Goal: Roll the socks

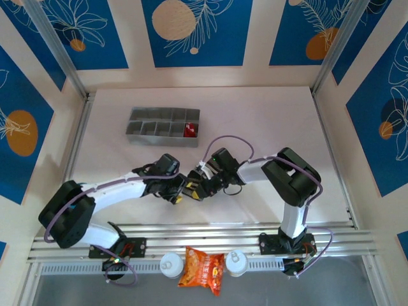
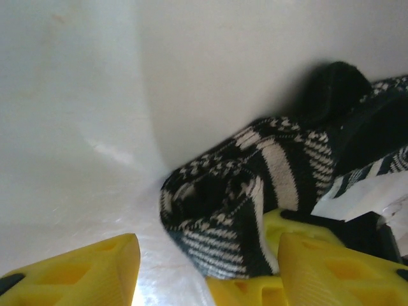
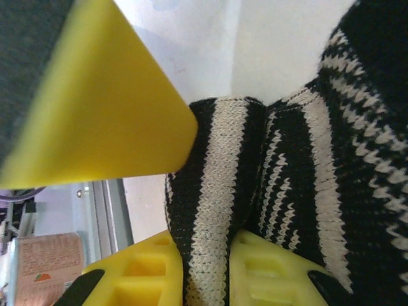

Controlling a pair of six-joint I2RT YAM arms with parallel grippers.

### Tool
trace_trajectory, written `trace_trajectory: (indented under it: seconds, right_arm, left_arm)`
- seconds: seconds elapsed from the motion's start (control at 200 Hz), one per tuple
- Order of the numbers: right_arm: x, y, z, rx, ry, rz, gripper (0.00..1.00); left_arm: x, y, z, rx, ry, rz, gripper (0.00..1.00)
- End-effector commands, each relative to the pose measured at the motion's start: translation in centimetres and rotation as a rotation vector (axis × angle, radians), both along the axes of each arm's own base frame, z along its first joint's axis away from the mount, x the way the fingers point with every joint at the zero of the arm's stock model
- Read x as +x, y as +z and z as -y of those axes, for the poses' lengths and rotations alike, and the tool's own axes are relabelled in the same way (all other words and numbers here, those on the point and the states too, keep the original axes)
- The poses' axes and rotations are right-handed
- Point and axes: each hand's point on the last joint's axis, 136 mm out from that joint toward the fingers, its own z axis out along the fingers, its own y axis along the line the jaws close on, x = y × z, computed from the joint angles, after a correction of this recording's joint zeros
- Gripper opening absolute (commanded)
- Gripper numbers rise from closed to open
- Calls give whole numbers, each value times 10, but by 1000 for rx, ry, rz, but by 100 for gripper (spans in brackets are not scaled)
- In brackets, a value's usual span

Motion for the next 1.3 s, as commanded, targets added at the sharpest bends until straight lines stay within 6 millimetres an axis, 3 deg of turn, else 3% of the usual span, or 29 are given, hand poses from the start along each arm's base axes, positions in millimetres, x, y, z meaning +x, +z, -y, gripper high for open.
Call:
trace_trajectory:
  seconds: [0.0, 0.18, 0.325, 0.435, 0.48, 0.575, 0.75, 0.86, 0.965, 1.115, 1.295]
  right_arm:
    - [-11, -26, 18, -107, -40, -167, 0]
    - [-10, -30, 19, -124, -40, -207, 0]
    - [-12, -32, 19, -127, -37, -227, 0]
    - [-11, -35, 21, -158, -34, -196, 0]
    - [-10, -36, 22, -182, -22, -158, 8]
    - [-8, -32, 23, -231, 14, 49, 28]
    - [12, 1, 29, -249, -15, 585, 43]
    - [14, 29, 35, -228, -53, 868, 60]
    - [5, 39, 34, -270, -4, 998, 66]
    - [-3, 43, 23, -343, 82, 1173, 66]
    - [1, 33, 9, -435, 130, 1261, 64]
  left_arm:
    - [6, -5, 5, -29, 65, 19, 57]
    - [3, -16, 8, -20, 73, 5, 52]
    - [8, -28, 11, 9, 70, -3, 41]
    - [0, -39, 5, 65, 64, -60, 25]
    - [-7, -42, 0, 101, 57, -100, 17]
    - [-25, -45, -14, 193, 27, -200, 5]
    - [-41, -46, -28, 286, 12, -292, 2]
    - [-42, -45, -30, 310, 27, -315, 0]
    - [-41, -45, -26, 318, 30, -339, 0]
    - [-36, -42, -20, 328, 19, -355, 0]
    - [-35, -41, -15, 335, 1, -385, 0]
